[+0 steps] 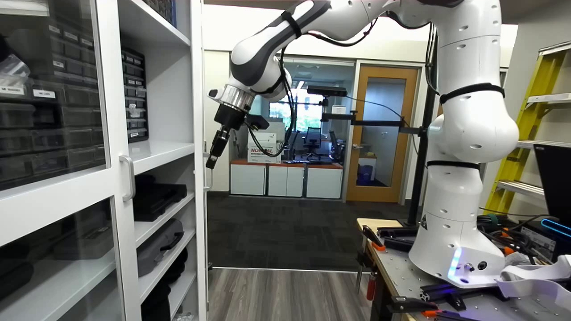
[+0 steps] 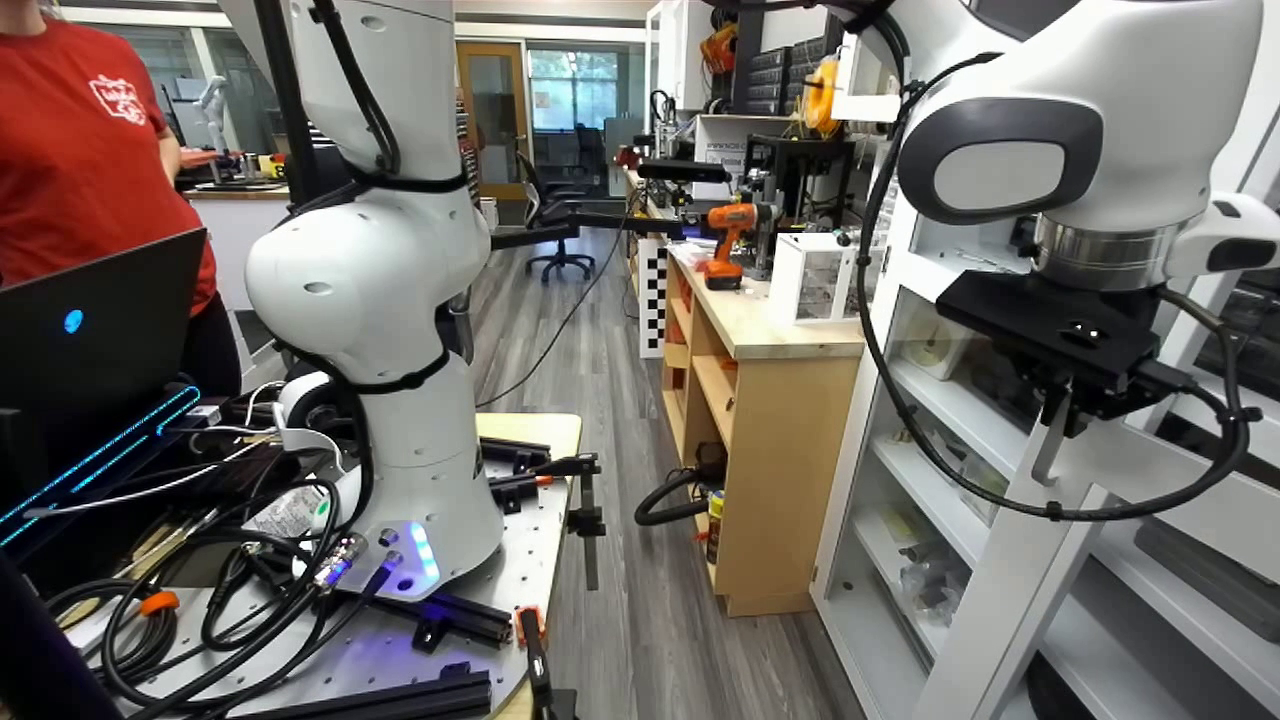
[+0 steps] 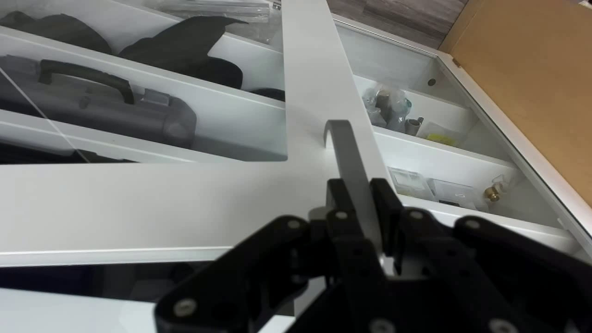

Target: Open the right cabinet door

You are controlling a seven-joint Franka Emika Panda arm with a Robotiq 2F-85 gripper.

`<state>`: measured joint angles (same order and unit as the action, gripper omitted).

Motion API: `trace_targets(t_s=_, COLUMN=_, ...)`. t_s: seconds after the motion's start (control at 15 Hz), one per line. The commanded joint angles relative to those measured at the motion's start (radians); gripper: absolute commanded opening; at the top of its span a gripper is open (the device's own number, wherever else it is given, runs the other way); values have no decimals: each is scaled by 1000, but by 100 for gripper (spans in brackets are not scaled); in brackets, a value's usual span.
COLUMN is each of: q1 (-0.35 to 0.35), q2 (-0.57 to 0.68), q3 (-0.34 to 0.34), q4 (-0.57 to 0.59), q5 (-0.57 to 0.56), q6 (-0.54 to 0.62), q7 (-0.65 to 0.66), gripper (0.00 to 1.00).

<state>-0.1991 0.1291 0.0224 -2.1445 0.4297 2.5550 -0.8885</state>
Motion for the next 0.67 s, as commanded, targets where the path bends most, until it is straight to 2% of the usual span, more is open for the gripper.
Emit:
trace_targets(t_s=0.0, q1=-13, q2=-51, q3=-73, q4=-9, q5=-47, q6=13, q7=66, gripper=4)
trace_targets(t_s=0.13, q1=-9, q2=-55, q3=-79, q4=-13, q5=-53, q6=7, q7=81, gripper=4)
trace_targets(t_s=0.2, q1=-5, q2=-58, q3=-84, q4=-17, q5=-63, q6=6, q7=102, gripper=41)
trace_targets(t_s=0.33, q1=-3, q2=-59, q3=-88, q4=-21, q5=-65, q6=31, q7=119, gripper=47)
trace_targets(t_s=0.47, q1=-17, q2=-51, q3=-77, q4=0, q5=8, q6=-16, q7=18, gripper=58)
trace_targets(t_s=0.53, q1=39, q2=-44, q3=-41, q4=-30, q5=-12, q6=58, q7=79, gripper=65)
trace_targets(t_s=0.6, q1=27, q2=-17, q3=-48, q4=-19, q5=-8, q6=6, q7=69, gripper=71)
